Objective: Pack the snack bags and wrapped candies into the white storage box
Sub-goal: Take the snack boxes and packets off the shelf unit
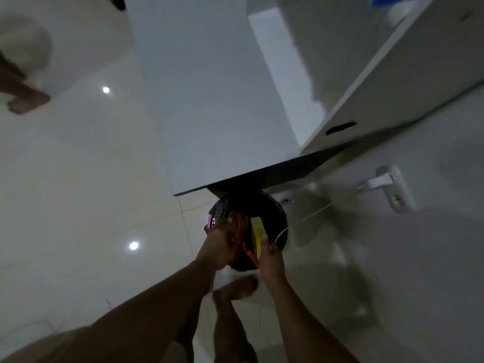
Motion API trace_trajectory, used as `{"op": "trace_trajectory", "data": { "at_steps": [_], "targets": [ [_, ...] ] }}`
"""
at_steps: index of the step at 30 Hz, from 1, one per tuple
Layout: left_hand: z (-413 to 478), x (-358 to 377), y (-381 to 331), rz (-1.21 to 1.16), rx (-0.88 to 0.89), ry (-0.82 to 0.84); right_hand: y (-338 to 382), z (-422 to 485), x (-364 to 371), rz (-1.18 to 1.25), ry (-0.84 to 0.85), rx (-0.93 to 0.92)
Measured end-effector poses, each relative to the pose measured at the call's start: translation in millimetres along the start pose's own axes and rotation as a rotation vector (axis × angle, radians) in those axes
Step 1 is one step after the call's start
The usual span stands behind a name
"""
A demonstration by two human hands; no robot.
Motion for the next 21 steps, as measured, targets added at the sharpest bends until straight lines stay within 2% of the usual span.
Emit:
{"op": "trace_trajectory", "data": {
  "at_steps": [4, 7, 11, 14, 21],
  "targets": [
    [36, 35, 21, -0.099, -0.128, -0.001, -6, 46, 10, 0.159, 0.014, 0.174],
    [64, 52, 41, -0.093, -0.142, 0.047, -8, 74, 10, 0.041, 0.020, 0.128],
    [90, 60, 47, -0.063, -0.179, 0.120, -12, 98, 1, 0.053, 0.012, 0.050],
    [98, 59, 40, -0.093, -0.232, 0.091, -19, 114, -11, -0.027, -0.013, 0.036],
    [96, 37, 26, -0.031, -0.130, 0.083, 31, 94, -22, -0.207, -0.028, -0.041]
  ]
}}
Point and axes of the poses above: each hand's wrist, its own z-axis towards the middle knuckle, its own x-axis out of the palm, y = z × x, the point moved 1 cm from there along z, towards the middle knuckle, and after that the axes turned 1 degree about x, right-handed, at the moved point
